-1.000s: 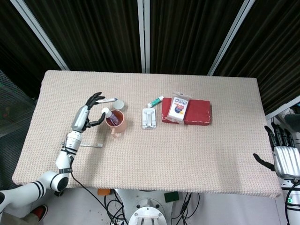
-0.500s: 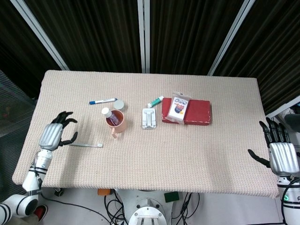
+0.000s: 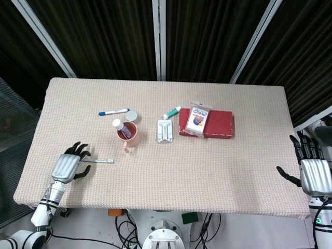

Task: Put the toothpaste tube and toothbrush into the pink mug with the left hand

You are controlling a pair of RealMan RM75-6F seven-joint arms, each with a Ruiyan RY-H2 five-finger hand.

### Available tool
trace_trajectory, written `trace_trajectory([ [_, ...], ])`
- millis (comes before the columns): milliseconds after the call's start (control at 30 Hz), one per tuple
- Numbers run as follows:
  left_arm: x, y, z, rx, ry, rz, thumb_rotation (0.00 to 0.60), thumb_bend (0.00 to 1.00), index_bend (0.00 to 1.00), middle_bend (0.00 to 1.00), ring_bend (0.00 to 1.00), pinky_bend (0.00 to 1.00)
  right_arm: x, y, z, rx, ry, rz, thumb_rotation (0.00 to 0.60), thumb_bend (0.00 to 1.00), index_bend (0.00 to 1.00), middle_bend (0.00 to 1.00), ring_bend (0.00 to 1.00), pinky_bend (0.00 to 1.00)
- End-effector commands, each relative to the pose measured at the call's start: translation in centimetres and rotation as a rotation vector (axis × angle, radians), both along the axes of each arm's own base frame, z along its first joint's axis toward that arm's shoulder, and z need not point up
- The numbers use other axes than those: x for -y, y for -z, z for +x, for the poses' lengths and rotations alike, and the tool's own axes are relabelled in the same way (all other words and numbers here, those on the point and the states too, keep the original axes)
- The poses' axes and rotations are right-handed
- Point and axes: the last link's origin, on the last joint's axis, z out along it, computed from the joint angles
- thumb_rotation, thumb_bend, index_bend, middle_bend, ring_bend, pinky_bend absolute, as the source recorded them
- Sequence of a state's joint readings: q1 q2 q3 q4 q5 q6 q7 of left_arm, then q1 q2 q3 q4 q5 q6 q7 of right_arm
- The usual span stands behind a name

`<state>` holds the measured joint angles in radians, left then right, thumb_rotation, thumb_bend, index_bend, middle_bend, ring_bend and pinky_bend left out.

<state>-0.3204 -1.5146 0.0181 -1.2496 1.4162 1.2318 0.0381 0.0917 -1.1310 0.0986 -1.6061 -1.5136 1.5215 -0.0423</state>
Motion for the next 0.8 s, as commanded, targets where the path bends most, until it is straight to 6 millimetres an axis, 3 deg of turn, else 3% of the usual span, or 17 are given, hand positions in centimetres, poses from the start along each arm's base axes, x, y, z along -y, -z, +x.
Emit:
trace_trajectory([
  [33,-0.4,0.4,0.1,-0.014,0.009,0.006,0.478,0.36,0.36,0.14,0.06,0.21,0.0,0.1,-0.1,-0.001,0.002,0.003,0.529,0.44,0.0,0.0,0.0,0.0],
  [367,-0.6,1.9,-0.2,-0.099,0.036,0.006,0.521,0.36,0.41,0.14,0.06,0.21,0.0,0.1,-0.1,-0.004,0.007,0.005,0.532,0.44,0.0,0.0,0.0,0.0],
  [800,-1.1,2.3,-0.2,-0.098,0.036,0.014,0.6,0.37,0.46,0.15,0.06,0.21,-0.2,0.1,-0.5,-0.005,0.022,0.005,0.529,0.44,0.0,0.0,0.0,0.0],
])
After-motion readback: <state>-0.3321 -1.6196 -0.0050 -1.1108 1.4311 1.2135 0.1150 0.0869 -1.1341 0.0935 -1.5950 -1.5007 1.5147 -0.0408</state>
